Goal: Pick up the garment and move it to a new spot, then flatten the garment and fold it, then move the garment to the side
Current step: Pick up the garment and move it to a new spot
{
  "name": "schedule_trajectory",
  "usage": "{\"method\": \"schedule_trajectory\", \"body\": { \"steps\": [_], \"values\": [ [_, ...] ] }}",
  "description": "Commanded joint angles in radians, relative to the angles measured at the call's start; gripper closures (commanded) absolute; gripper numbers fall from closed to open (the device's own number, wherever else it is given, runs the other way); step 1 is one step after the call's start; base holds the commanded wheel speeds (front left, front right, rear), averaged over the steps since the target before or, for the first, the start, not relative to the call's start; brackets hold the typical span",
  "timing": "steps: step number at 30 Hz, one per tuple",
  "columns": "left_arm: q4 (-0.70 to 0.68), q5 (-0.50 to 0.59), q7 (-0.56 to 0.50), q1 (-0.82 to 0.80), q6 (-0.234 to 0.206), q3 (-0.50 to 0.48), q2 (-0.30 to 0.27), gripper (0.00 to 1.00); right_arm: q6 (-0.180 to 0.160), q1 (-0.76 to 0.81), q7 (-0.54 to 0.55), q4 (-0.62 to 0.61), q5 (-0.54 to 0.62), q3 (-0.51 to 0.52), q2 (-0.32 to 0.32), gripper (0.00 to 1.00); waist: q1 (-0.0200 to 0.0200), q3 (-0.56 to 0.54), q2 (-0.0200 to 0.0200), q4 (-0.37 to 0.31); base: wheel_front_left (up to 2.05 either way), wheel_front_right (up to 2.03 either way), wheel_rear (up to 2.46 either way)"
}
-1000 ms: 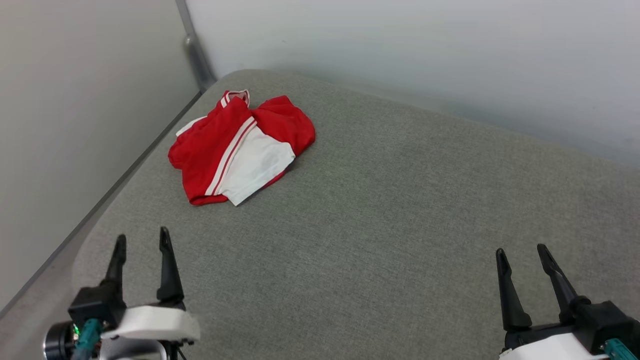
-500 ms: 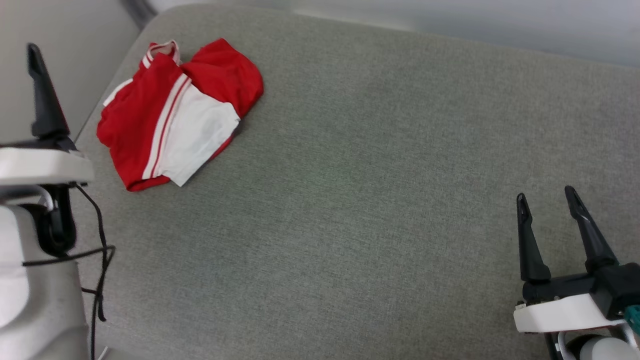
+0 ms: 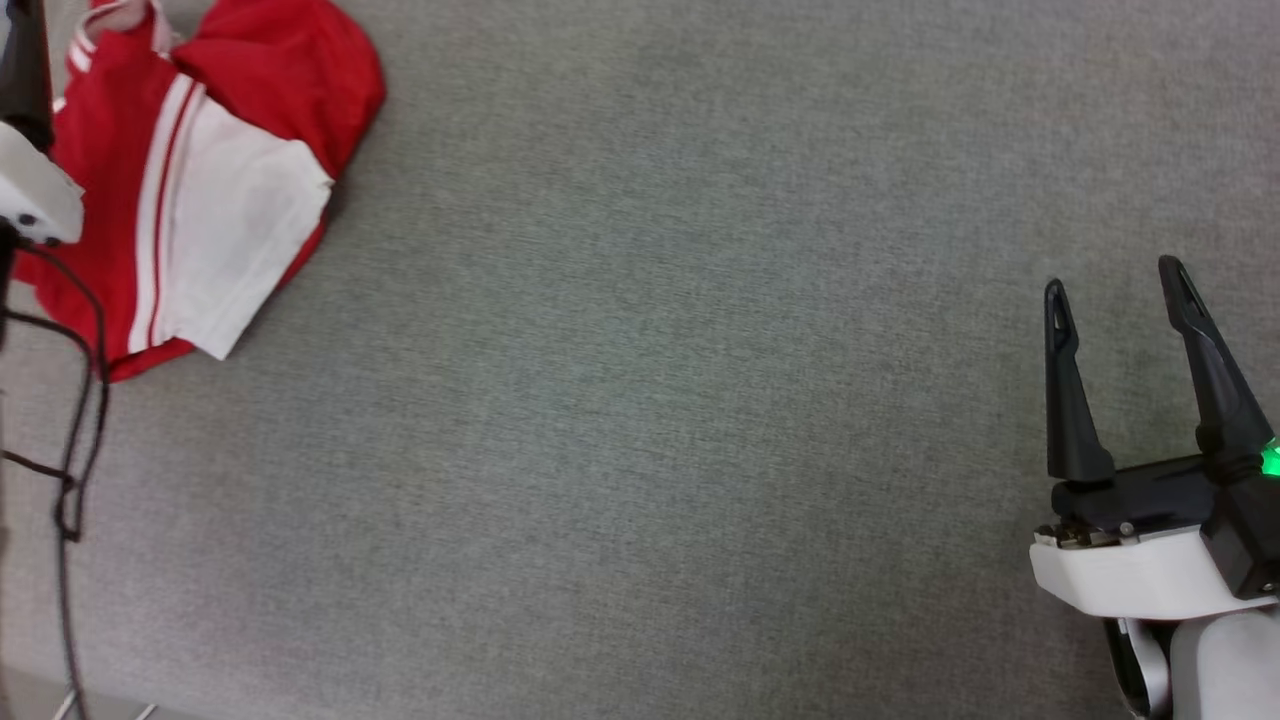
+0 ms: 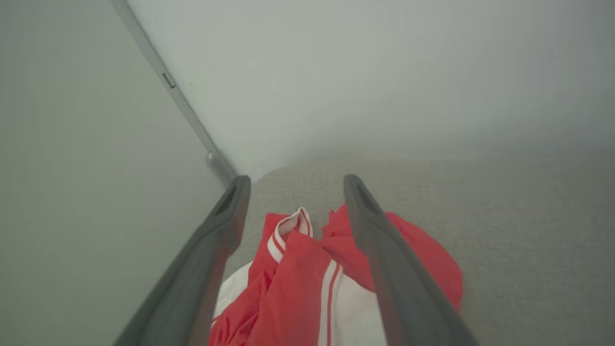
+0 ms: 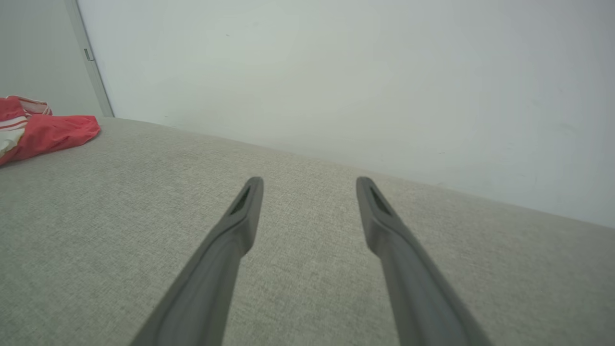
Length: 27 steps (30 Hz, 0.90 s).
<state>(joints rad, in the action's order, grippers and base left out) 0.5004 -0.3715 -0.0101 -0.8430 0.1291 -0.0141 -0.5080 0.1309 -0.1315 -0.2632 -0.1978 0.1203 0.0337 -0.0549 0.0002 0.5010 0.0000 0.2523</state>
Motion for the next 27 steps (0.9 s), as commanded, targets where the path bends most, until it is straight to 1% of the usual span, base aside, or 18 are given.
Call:
{"method": "schedule_trajectory", "body": {
  "steps": [1, 6, 9, 12, 13, 14, 18, 20, 21, 24, 25, 26, 27],
  "values": [
    [0.009, -0.051, -0.064, -0.029, -0.001, 0.044, -0.034, 0.0, 0.0, -0.022, -0.002, -0.013, 0.005, -0.009, -0.004, 0.0, -0.0002, 0.024, 0.0, -0.023, 0.0, 0.0, 0.0],
    [0.003, -0.227, -0.305, -0.075, -0.001, 0.188, -0.141, 0.0, 0.0, -0.039, -0.002, -0.033, 0.005, -0.025, -0.007, 0.0, -0.0002, 0.052, 0.0, -0.047, 0.0, 0.0, 0.0],
    [0.004, -0.335, -0.455, -0.088, -0.001, 0.258, -0.187, 0.0, 0.0, -0.041, -0.002, -0.04, 0.008, -0.029, -0.008, 0.0, -0.0002, 0.072, 0.0, -0.065, 0.0, 0.0, 0.0],
    [0.012, -0.418, -0.585, -0.095, -0.001, 0.308, -0.228, 0.0, 0.0, -0.052, -0.002, -0.045, 0.01, -0.028, -0.008, 0.0, -0.0002, 0.091, 0.0, -0.083, 0.0, 0.0, 0.0],
    [0.018, -0.444, -0.62, -0.095, -0.001, 0.32, -0.234, 0.0, 0.0, -0.055, -0.002, -0.046, 0.011, -0.027, -0.008, 0.0, -0.0002, 0.098, 0.0, -0.089, 0.0, 0.0, 0.0],
    [0.018, -0.444, -0.62, -0.095, -0.001, 0.32, -0.234, 0.0, 0.0, -0.055, -0.002, -0.046, 0.011, -0.027, -0.008, 0.0, -0.0002, 0.098, 0.0, -0.089, 0.0, 0.0, 0.0],
    [0.066, -0.53, -0.728, -0.092, -0.001, 0.339, -0.234, 0.0, 0.0, -0.061, -0.002, -0.043, 0.011, -0.018, -0.007, 0.0, -0.0002, 0.123, 0.0, -0.106, 0.0, 0.0, 0.0],
    [0.094, -0.548, -0.773, -0.088, -0.001, 0.353, -0.241, 0.0, 0.0, -0.069, -0.002, -0.043, 0.009, -0.017, -0.006, 0.0, -0.0002, 0.135, 0.0, -0.114, 0.0, 0.0, 0.0],
    [0.132, -0.558, -0.809, -0.071, -0.001, 0.381, -0.228, 0.0, 0.0, -0.079, -0.002, -0.042, 0.007, -0.02, -0.004, 0.0, -0.0002, 0.149, 0.0, -0.123, 0.0, 0.0, 0.0],
    [0.157, -0.568, -0.816, -0.061, -0.001, 0.409, -0.205, 0.0, 0.0, -0.081, -0.002, -0.038, 0.007, -0.02, -0.003, 0.0, -0.0002, 0.157, 0.0, -0.128, 0.0, 0.0, 0.0],
    [0.16, -0.569, -0.812, -0.062, -0.002, 0.416, -0.2, 0.73, 0.0, -0.082, -0.002, -0.037, 0.007, -0.021, -0.003, 0.0, -0.0002, 0.157, 0.0, -0.128, 0.0, 0.0, 0.0],
    [0.161, -0.573, -0.809, -0.062, -0.002, 0.423, -0.198, 1.0, 0.0, -0.083, -0.002, -0.035, 0.007, -0.021, -0.002, 0.0, -0.0002, 0.156, 0.0, -0.128, 0.0, 0.0, 0.0],
    [0.162, -0.578, -0.807, -0.064, -0.002, 0.428, -0.199, 1.0, 0.0, -0.082, -0.002, -0.032, 0.007, -0.022, -0.002, 0.0, -0.0002, 0.152, 0.0, -0.128, 0.0, 0.0, 0.0]
  ]
}}
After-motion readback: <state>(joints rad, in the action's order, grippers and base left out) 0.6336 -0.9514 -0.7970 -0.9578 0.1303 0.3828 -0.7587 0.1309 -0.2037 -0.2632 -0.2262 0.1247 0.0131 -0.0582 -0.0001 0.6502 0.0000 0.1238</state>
